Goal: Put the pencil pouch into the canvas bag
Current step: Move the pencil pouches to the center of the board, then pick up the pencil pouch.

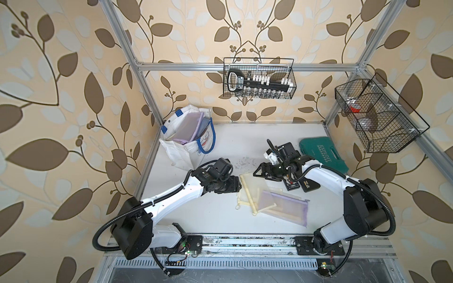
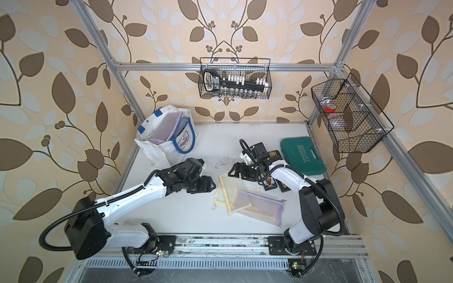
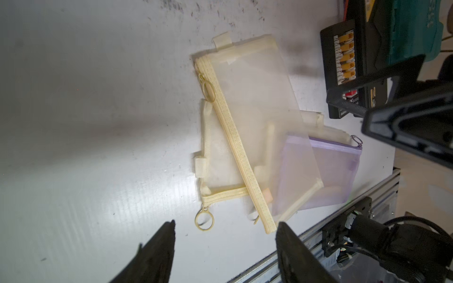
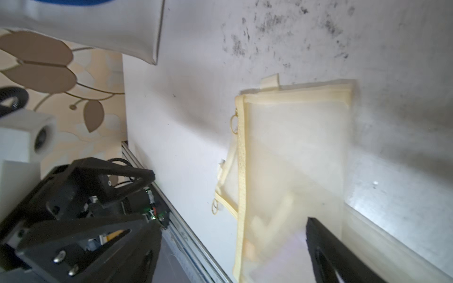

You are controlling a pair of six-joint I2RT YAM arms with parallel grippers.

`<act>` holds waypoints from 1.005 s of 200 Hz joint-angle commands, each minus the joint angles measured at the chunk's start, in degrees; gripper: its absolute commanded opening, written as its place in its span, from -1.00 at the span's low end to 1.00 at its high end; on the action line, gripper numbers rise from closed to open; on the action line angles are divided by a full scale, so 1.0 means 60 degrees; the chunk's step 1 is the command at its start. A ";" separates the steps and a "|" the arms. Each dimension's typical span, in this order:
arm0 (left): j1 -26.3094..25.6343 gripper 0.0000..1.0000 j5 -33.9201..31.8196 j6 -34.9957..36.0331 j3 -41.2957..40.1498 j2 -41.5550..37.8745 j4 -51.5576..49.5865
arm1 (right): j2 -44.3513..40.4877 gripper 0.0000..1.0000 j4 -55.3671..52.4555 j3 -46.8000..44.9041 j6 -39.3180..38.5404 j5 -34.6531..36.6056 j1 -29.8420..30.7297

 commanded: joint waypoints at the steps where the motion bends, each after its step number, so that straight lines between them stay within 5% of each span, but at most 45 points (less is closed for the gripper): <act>1: -0.0200 0.23 0.0535 -0.0878 -0.0011 0.0637 0.1430 | 0.0333 0.66 -0.0571 -0.0260 -0.0616 0.0328 -0.0016; 82: -0.0450 -0.06 0.0949 -0.2488 -0.0397 0.3113 0.3841 | 0.0629 0.17 0.0303 -0.1105 -0.0379 -0.0413 -0.0102; 145: -0.0504 -0.19 0.1150 -0.3018 -0.0357 0.3923 0.5164 | 0.0924 -0.60 0.1043 -0.1285 -0.0200 -0.1071 0.0059; 174: -0.0496 -0.57 0.0901 -0.2784 -0.0390 0.3475 0.5026 | 0.0703 -0.76 0.0805 -0.0944 -0.0328 -0.1020 0.0137; 201: -0.0496 -0.92 0.0605 -0.2292 -0.0322 0.2913 0.4651 | 0.0281 -0.71 0.0639 -0.0755 -0.0406 -0.0989 0.0131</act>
